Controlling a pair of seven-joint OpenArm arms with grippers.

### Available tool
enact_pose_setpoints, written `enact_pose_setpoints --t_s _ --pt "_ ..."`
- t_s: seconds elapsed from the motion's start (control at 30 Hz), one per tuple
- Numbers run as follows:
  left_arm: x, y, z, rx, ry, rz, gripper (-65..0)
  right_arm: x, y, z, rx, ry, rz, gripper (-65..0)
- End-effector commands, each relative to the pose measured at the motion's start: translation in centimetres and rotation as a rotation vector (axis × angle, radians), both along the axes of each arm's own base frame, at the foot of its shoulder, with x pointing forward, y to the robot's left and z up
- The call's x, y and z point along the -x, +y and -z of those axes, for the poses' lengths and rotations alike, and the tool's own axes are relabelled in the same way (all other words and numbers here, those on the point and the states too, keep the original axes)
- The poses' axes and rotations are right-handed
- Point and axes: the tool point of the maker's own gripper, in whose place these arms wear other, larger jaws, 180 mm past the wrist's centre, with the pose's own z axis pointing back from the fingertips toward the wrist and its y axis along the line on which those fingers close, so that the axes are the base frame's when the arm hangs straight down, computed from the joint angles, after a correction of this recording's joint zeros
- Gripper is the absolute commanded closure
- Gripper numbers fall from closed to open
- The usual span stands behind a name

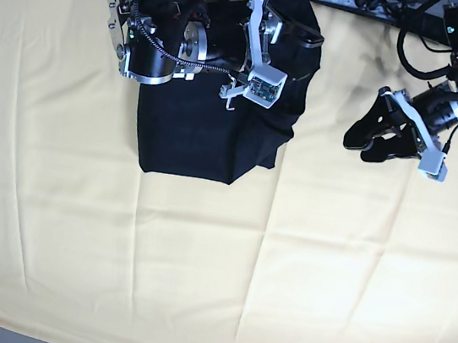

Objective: Fold the T-shirt properly
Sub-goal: 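Press and flatten the folded bundle with the right gripper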

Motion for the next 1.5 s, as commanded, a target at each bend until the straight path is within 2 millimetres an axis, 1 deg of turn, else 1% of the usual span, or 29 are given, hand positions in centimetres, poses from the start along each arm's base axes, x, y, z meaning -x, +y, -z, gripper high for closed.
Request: enact_pose_setpoints --t_s 0.0,0.03,0.07,0.1,0.13,0.2,0.27,0.4,0.5,0.57,0.67,0.73,0.83,0.9,0.93,1.0,1.13,1.23,1.3,1.37,1.47 --pt "-0.5 0.0 -1.5 0.013 -0.056 0.005 -32.8 -0.9 0.1 -1.2 -0.025 -0.051 0.013 -30.5" --pt "-0.5 0.0 -1.5 0.012 -0.056 0.005 -32.8 -1.8 -0.4 -0.6 0.021 -0.084 0.037 -25.0" --pt "-0.5 0.1 -1.5 0.012 -0.055 0.005 -32.7 -2.9 -1.0 0.1 0.075 -0.122 0.068 -17.2" --pt "-0.5 0.1 -1.5 0.011 -0.055 0.005 -32.8 -4.0 -1.5 0.5 0.114 -0.159 0.103 -7.4" --pt "-0.4 0.1 -1.5 0.01 -0.053 0.006 -32.7 -5.0 -2.0 0.7 0.128 -0.189 0.138 0.0" --pt "-0.4 0.0 -1.5 0.011 -0.054 0.006 -32.7 -6.6 -2.8 0.8 0.122 -0.241 0.199 0.0" --pt "-0.4 0.0 -1.5 0.011 -0.053 0.006 -32.7 -7.7 -3.5 1.5 0.144 -0.281 0.233 0.0" --pt "-0.4 0.0 -1.5 0.011 -0.054 0.006 -32.7 -8.2 -4.8 3.4 0.221 -0.284 0.244 0.0" --pt "-0.4 0.1 -1.5 0.01 -0.053 0.006 -32.7 -8.6 -6.2 4.4 0.285 -0.31 0.249 0.0" --pt "-0.4 0.1 -1.5 0.01 -0.053 0.006 -32.7 -8.6 -6.8 4.6 0.3 -0.314 0.245 0.0" --pt "-0.4 0.0 -1.5 0.011 -0.054 0.006 -32.7 -8.5 -7.1 5.2 0.302 -0.304 0.244 0.0" --pt "-0.4 0.0 -1.5 0.011 -0.054 0.006 -32.8 -8.8 -7.1 6.0 0.298 -0.282 0.251 0.0" --pt "-0.4 0.0 -1.5 0.01 -0.054 0.006 -32.7 -9.3 -6.8 7.1 0.255 -0.251 0.272 0.0" --pt "-0.4 0.0 -1.5 0.01 -0.053 0.006 -32.7 -9.7 -6.4 7.3 0.234 -0.239 0.281 0.0" --pt "-0.4 0.0 -1.5 0.011 -0.053 0.006 -32.7 -10.0 -6.0 7.1 0.225 -0.24 0.284 0.0" --pt "-0.4 0.0 -1.5 0.011 -0.053 0.006 -32.7 -10.7 -5.1 6.0 0.191 -0.257 0.29 0.0" --pt "-0.4 0.0 -1.5 0.011 -0.053 0.006 -32.7 -12.6 -3.1 3.3 0.123 -0.306 0.302 0.0" --pt "-0.4 0.0 -1.5 0.01 -0.052 0.007 -32.7 -13.5 -1.6 1.1 0.048 -0.34 0.312 0.0" --pt "-0.4 0.0 -1.5 0.01 -0.052 0.007 -32.7 -14.5 -0.8 -0.5 0.002 -0.391 0.327 0.0" --pt "-0.4 0.0 -1.5 0.011 -0.053 0.007 -32.8 -15.9 -0.7 -1.4 0.011 -0.459 0.343 0.0" --pt "-0.4 0.0 -1.5 0.011 -0.053 0.007 -32.7 -18.6 -1.8 -2.4 0.045 -0.482 0.439 0.0"
